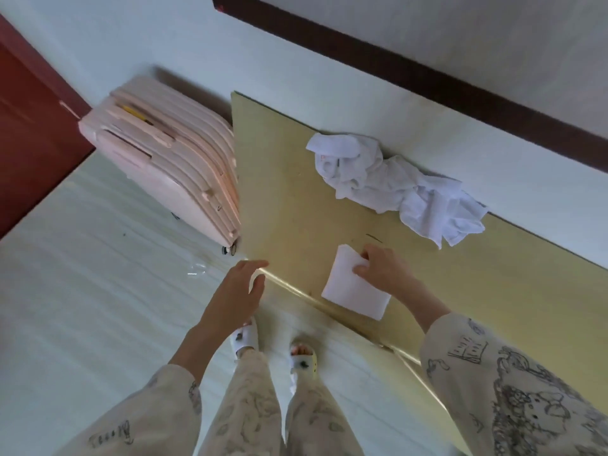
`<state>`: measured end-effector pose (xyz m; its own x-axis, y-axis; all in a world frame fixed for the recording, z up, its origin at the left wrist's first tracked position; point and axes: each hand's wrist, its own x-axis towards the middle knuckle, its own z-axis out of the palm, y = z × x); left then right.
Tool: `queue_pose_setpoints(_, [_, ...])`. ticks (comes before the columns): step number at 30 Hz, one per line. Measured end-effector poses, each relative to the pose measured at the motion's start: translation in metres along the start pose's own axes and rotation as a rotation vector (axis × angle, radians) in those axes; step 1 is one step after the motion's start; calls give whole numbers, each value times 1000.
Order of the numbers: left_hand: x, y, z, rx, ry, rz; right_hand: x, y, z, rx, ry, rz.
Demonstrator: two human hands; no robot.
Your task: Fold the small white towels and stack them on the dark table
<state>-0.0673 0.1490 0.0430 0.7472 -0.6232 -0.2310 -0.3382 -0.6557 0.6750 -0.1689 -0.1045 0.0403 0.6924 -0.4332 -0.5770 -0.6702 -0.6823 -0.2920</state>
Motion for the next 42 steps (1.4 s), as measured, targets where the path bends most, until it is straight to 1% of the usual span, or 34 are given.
queue_pose_setpoints(4, [-37,1,-32,-24,163,-86,-15,-45,-19,-52,5,-150])
queue_pose_setpoints(6, [-58,0,-56,-49,265,-125,-26,-79,-26,-116,7,-260])
queue_pose_setpoints(10, [-118,-16,-100,-62,446,-193,-61,-166,-25,-225,33,-486])
queue_pose_setpoints(14, [-206,-50,-134,-52,580,-290,-120,-272,9,-285,26,-699])
queue_pose_setpoints(17, [-297,-90,-158,-44,694,-393,-182,-355,60,-310,6,-862])
queue_pose_setpoints(20, [-394,-131,-178,-40,793,-480,-247,-421,117,-303,-25,-979])
queue_pose_setpoints(23, [-494,-174,-194,-40,891,-592,-311,-479,182,-289,-83,-1094])
queue_pose_setpoints(28, [-618,-232,-218,-49,1034,-742,-404,-561,275,-298,-221,-1243])
queue_pose_setpoints(32, [-674,-275,-244,-65,1120,-794,-452,-626,328,-318,-289,-1343])
queue_pose_setpoints(37, [-716,-344,-280,-82,1147,-849,-482,-708,383,-332,-382,-1437])
queue_pose_setpoints(41, [-739,-407,-330,-114,1166,-860,-496,-784,434,-409,-457,-1512])
queue_pose_setpoints(42, [-747,-430,-349,-133,1175,-869,-500,-812,451,-425,-479,-1533])
